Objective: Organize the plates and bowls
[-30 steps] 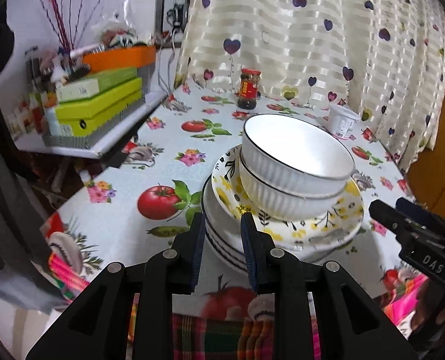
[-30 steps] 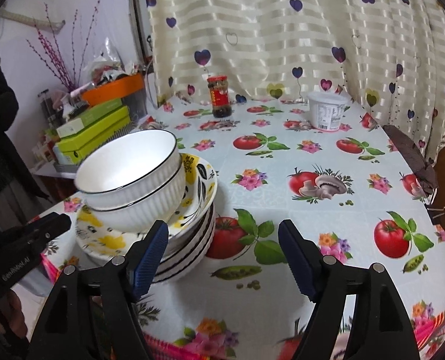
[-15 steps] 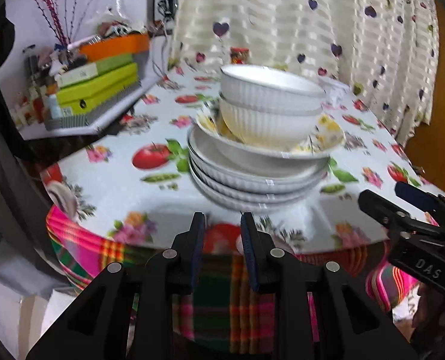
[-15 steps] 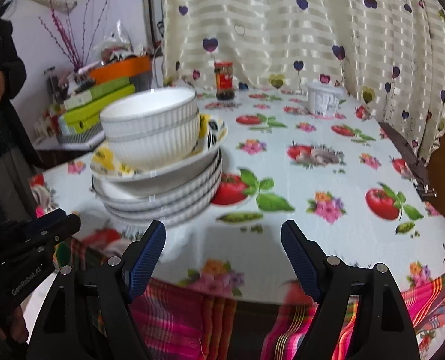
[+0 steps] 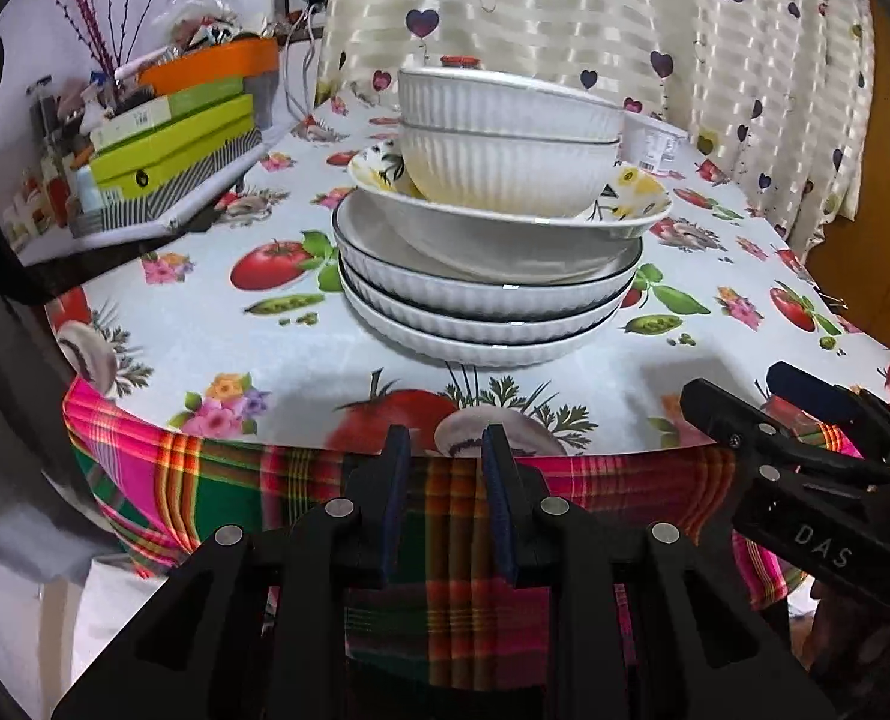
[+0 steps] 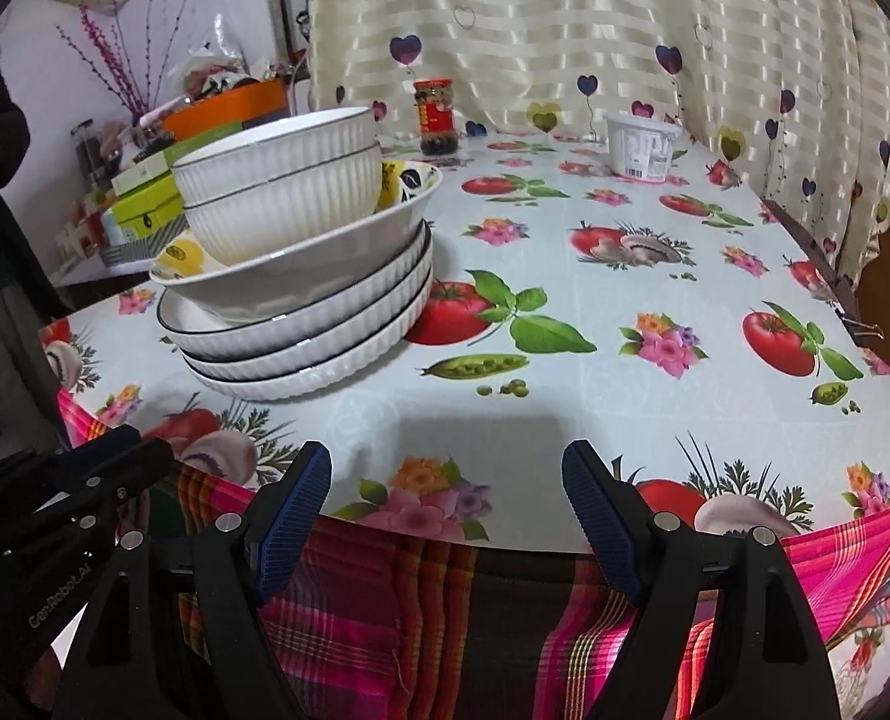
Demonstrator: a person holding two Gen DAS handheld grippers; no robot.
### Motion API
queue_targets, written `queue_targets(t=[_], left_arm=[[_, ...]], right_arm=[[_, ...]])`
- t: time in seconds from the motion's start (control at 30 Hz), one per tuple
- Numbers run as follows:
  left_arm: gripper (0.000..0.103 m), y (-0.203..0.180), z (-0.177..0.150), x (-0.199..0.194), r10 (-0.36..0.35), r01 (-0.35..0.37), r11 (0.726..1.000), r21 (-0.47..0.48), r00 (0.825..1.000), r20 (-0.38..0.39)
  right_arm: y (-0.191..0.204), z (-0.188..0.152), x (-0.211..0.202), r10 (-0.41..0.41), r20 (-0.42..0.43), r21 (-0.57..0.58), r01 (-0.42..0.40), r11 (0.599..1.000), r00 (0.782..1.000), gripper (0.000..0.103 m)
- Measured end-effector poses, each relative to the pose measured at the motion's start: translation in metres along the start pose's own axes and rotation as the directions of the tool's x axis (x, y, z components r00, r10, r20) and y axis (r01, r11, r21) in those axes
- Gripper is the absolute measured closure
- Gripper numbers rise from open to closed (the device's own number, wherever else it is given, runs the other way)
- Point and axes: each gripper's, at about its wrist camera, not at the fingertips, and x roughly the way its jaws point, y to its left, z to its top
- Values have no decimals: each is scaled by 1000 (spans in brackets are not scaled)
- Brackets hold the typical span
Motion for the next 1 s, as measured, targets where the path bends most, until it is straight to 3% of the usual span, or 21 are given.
queue_targets(t=[1.0], left_arm=[[78,-7,-3,12,7,-7,1000,16,999,-42]], right_arm=[[-5,-5,0,-1,0,17,1,1000,1000,23]])
